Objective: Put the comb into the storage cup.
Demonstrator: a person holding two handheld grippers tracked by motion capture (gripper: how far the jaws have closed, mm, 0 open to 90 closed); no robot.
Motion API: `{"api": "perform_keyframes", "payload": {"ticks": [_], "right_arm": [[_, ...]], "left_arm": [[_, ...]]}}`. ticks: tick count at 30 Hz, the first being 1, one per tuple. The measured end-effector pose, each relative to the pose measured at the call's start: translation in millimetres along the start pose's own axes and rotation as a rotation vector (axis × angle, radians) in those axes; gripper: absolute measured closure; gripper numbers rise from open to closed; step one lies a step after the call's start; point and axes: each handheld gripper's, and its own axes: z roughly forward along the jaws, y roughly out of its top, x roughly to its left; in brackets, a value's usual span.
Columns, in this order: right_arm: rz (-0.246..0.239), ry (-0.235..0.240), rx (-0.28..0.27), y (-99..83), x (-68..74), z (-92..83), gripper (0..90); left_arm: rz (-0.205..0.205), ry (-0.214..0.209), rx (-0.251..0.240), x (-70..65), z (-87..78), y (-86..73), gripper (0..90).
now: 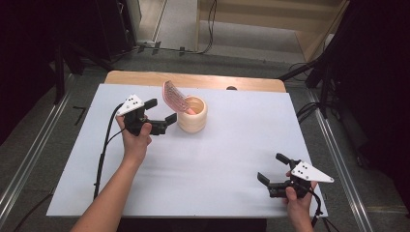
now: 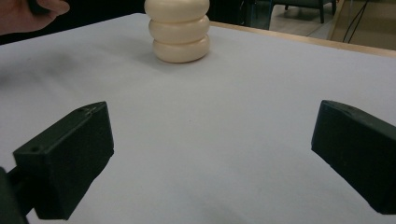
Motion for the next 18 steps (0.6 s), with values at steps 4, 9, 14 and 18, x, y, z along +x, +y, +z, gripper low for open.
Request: {"api": "perform_keyframes", "payload": {"ticks": [4,9,14,18], "right_arm": [[0.002,0.0,0.002,-0.1,0.1,0.1,0.0],[0.001,-0.001,0.0,0.2,0.5,0.0,0.0],[0.001,-0.001,0.001,0.1,0.3,-0.1,0.0],[-0.004,-0.001,0.002,0.3,0.6,0.3,0.0]], "left_arm": [[0.015,-0.005,0.005,-3.8,-5.6,-3.7,0.0],[0.034,-0.003,0.013,-5.3,-12.5,-6.0,0.0],[0.04,-0.004,0.003,-7.6,-23.7,-8.1,0.0],[0.047,-0.002,0.003,-8.9,-31.3,-12.0,0.0]]}}
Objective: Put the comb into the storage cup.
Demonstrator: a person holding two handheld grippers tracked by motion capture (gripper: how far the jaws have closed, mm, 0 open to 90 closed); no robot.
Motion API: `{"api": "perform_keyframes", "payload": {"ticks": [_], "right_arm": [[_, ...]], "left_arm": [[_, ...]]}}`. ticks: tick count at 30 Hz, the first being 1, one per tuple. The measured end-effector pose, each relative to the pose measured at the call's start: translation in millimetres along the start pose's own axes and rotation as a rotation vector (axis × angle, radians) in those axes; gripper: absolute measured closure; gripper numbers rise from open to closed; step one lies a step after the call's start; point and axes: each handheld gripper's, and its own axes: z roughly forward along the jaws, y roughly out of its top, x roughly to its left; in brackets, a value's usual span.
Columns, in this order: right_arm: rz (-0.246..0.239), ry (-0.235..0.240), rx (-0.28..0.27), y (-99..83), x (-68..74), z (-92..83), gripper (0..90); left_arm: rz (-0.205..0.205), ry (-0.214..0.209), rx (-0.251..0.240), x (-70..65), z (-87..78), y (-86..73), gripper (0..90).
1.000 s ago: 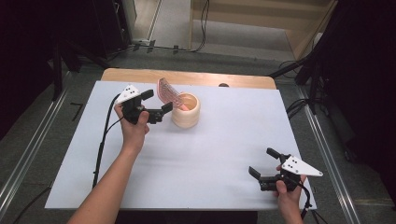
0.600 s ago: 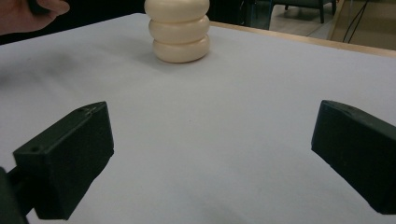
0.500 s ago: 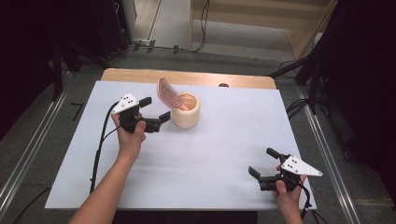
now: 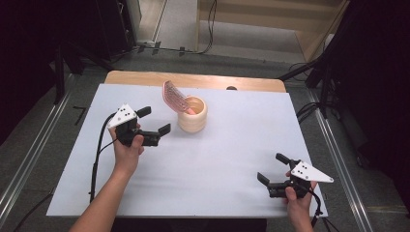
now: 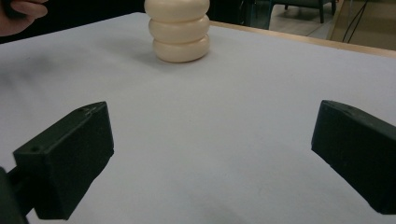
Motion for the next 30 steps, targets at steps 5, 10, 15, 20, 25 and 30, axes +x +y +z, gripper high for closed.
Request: {"api": "perform_keyframes", "payload": {"ticks": [5,10,15,20,25,30], "right_arm": [[0.001,-0.002,0.001,0.2,0.1,0.1,0.0],[0.0,-0.004,0.002,0.3,0.6,0.2,0.0],[0.0,-0.004,0.001,0.4,0.9,0.3,0.0],[0.002,-0.003,0.003,0.4,1.3,0.5,0.0],[0.001,-0.003,0.004,0.6,1.3,0.6,0.0],[0.003,-0.003,0.005,0.9,2.3,0.8,0.0]], "left_arm": [[0.002,0.003,-0.001,-2.4,-7.5,-6.6,0.0],[0.01,0.011,0.004,-5.1,-14.7,-12.8,0.0],[0.022,0.018,0.007,-7.1,-21.3,-17.8,0.0],[0.031,0.021,0.008,-10.2,-29.3,-23.5,0.0],[0.035,0.026,0.001,-11.9,-37.7,-27.5,0.0],[0.04,0.035,-0.009,-13.8,-47.2,-29.0,0.0]]}}
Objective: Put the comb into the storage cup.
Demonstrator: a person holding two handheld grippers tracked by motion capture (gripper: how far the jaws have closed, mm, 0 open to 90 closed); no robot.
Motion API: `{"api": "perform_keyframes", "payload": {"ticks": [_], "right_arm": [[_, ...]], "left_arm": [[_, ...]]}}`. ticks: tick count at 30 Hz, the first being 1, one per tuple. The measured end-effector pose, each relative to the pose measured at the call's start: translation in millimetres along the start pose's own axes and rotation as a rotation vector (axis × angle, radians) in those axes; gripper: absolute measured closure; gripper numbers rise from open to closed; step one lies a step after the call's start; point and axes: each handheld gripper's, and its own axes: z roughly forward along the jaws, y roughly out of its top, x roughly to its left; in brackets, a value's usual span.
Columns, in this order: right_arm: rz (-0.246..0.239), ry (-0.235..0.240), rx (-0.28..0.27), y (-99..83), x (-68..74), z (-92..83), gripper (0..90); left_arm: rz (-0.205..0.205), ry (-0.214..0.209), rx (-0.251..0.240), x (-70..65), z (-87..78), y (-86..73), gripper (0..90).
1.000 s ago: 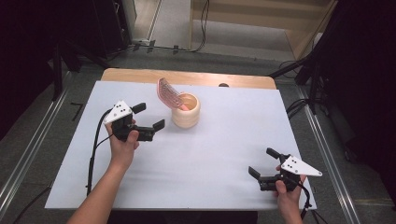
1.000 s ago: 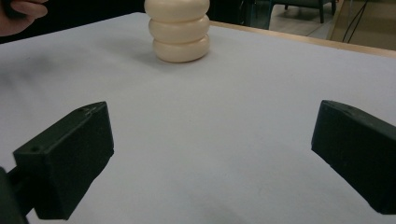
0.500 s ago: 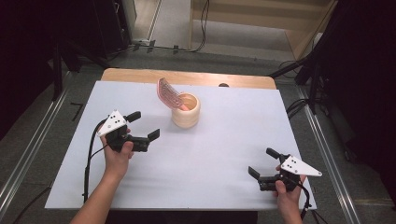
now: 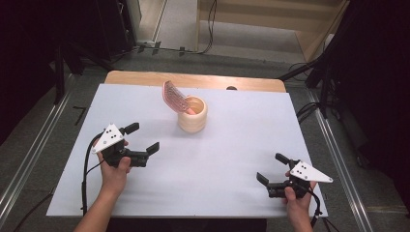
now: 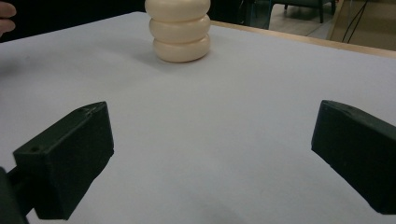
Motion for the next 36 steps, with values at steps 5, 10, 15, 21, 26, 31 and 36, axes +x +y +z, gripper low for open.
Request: {"api": "perform_keyframes", "payload": {"ticks": [5,10,15,21,26,31,36], "right_arm": [[0.0,-0.001,-0.001,0.1,0.2,-0.2,0.0],[0.0,-0.003,-0.004,0.3,0.0,-0.3,0.0],[-0.001,-0.002,-0.005,0.6,0.6,0.0,0.0],[0.0,-0.003,-0.004,0.6,1.0,0.2,0.0],[-0.003,-0.004,-0.005,0.8,0.8,-0.1,0.0],[0.0,-0.007,-0.006,0.7,0.6,-0.8,0.0],[-0.004,-0.005,-0.007,1.0,1.1,-0.3,0.0]], "left_arm": [[0.014,0.011,0.01,1.0,-9.2,-4.1,0.0],[0.013,0.027,0.011,1.5,-18.1,-10.1,0.0],[0.005,0.044,0.02,3.4,-26.0,-17.1,0.0],[-0.009,0.066,0.02,8.6,-37.3,-23.9,0.0],[-0.001,0.077,0.027,10.5,-47.3,-28.4,0.0],[-0.005,0.096,0.035,13.9,-57.6,-33.9,0.0],[-0.01,0.113,0.044,17.9,-66.2,-40.2,0.0]]}}
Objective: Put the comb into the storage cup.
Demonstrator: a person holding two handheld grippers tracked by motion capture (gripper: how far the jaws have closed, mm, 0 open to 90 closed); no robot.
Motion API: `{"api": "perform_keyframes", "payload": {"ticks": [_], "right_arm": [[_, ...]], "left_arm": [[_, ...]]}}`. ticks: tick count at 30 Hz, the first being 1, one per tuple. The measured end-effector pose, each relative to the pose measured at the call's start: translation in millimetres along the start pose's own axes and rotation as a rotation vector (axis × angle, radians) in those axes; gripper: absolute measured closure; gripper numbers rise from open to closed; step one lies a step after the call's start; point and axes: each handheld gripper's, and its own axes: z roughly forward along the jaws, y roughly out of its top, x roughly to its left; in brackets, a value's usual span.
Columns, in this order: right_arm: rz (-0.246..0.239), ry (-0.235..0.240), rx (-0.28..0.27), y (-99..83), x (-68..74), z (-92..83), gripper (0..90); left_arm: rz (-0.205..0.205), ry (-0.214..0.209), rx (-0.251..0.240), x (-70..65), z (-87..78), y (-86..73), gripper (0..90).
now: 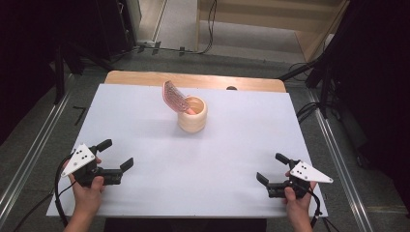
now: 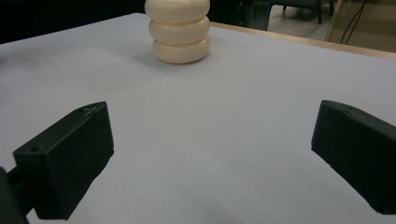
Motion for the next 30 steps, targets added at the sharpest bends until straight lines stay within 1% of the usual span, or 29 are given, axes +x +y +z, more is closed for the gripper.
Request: {"api": "perform_keyframes", "payload": {"ticks": [1,4,5,9,10,13,22,25,30], "right_arm": [[0.001,0.0,0.001,0.1,0.2,0.0,0.0],[0.0,0.0,0.0,0.2,0.2,0.1,0.0],[0.002,0.0,0.001,0.2,0.2,0.0,0.0],[0.0,-0.002,-0.001,0.2,-0.2,-0.8,0.0],[0.0,-0.002,-0.002,0.2,-0.3,-1.0,0.0],[0.001,-0.003,-0.001,0.1,-0.5,-1.3,0.0],[0.005,-0.004,-0.002,0.2,-0.9,-0.9,0.0],[0.006,-0.004,-0.001,0.2,-1.0,-1.2,0.0],[0.006,-0.006,-0.003,0.0,-1.6,-1.7,0.0]], "left_arm": [[0.0,0.003,0.007,1.4,-1.7,-0.9,0.0],[-0.013,0.016,0.006,4.5,-4.9,-4.5,0.0],[-0.011,0.021,0.012,5.5,-6.4,-5.7,0.0],[-0.021,0.028,0.012,8.5,-12.9,-9.6,0.0],[-0.018,0.032,0.017,9.9,-15.1,-10.3,0.0],[-0.024,0.044,0.012,12.6,-20.9,-12.7,0.0],[-0.031,0.074,0.022,22.6,-37.4,-21.4,0.0],[-0.035,0.072,0.022,25.1,-42.2,-23.2,0.0],[-0.033,0.082,0.021,27.1,-49.2,-25.1,0.0]]}}
